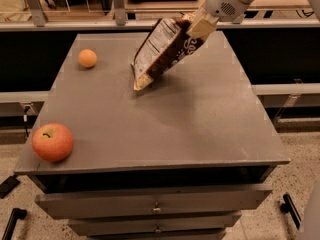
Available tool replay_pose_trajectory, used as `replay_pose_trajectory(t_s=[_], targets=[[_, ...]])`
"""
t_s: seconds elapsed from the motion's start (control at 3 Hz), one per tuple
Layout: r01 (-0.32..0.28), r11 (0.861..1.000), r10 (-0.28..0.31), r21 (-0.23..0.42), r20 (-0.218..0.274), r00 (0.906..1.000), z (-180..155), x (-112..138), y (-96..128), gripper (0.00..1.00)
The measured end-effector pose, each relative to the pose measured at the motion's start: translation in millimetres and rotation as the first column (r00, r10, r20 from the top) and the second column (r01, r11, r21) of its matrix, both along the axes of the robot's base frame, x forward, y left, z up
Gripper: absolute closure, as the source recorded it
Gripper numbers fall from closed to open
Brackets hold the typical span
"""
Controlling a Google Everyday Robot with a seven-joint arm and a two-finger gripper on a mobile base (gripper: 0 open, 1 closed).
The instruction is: Pick brown chip bag
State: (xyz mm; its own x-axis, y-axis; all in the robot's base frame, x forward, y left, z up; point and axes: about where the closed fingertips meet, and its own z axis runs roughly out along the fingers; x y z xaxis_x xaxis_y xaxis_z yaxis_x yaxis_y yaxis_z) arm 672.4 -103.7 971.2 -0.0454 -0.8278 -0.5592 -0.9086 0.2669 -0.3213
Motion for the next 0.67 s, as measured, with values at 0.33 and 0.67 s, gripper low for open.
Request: replay_pose_trajectory(t_s=[0.33,0.67], targets=[[-0.045,0.997,0.05,-0.061,0.086,0.995,30.7,-9.7,20.4,1.0],[-0.055,0.989,0.076,-0.14,0.148,0.986,52.8,-18.1,29.2,1.0]])
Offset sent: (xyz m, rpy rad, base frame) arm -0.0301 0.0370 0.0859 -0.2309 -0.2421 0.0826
